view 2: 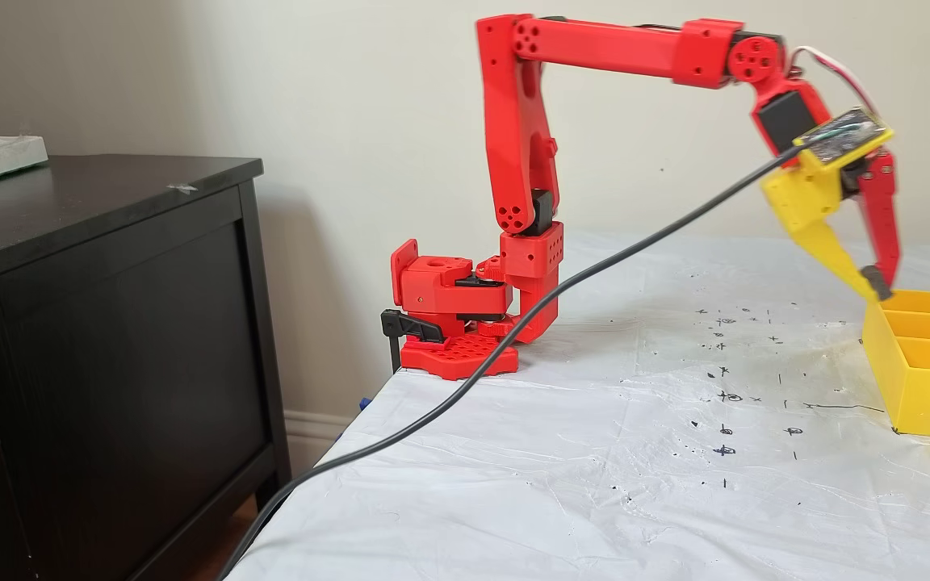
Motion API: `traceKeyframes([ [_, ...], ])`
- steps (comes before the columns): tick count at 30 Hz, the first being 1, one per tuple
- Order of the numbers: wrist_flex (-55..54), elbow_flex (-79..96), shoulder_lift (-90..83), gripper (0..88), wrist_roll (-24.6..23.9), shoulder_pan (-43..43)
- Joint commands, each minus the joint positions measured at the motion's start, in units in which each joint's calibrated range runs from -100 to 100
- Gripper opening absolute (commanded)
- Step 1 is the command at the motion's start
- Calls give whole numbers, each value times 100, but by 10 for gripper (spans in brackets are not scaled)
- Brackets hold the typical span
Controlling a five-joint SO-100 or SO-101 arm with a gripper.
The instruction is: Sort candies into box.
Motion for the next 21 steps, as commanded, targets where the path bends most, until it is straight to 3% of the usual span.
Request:
traceKeyframes([
  [1, -294, 1508, -2183, 2, -332, -319],
  [9, 508, 4594, -5737, 1, -435, -880],
  [13, 1483, 5723, -7637, 1, -313, -1089],
  [21, 2187, 6524, -7637, 1, -444, -1279],
])
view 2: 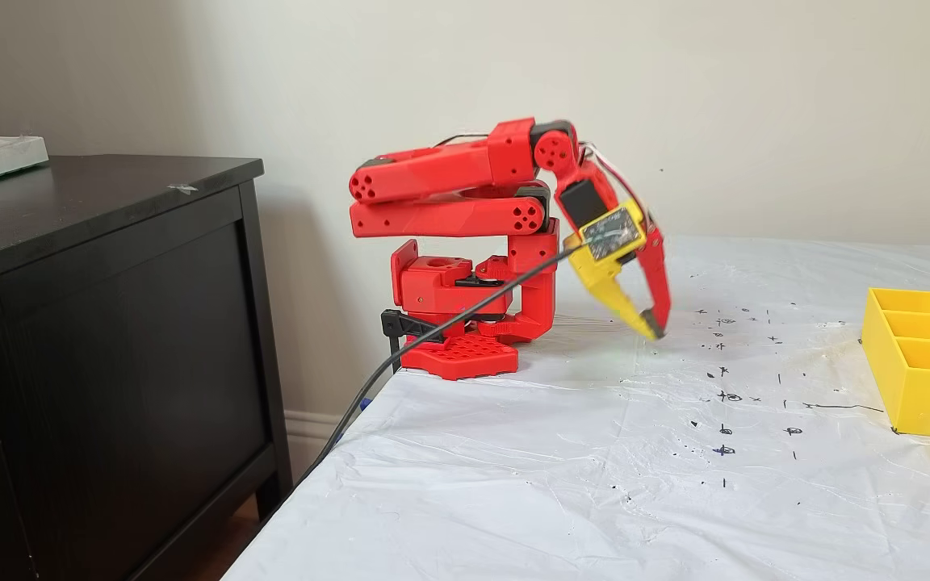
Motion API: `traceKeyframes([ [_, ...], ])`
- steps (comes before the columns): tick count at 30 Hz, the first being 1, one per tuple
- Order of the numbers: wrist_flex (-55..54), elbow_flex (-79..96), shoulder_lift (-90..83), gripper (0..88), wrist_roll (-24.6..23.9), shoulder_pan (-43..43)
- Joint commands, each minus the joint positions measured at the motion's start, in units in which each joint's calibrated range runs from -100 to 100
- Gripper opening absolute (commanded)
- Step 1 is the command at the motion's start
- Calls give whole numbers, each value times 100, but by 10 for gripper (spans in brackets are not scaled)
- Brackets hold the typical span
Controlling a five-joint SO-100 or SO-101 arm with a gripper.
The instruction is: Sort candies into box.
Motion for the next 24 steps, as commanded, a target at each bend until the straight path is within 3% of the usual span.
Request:
traceKeyframes([
  [1, 402, 226, -178, 1, -20, -79],
  [5, 819, 163, -170, 23, 78, -170],
  [24, 819, 163, -170, 2, 161, -306],
])
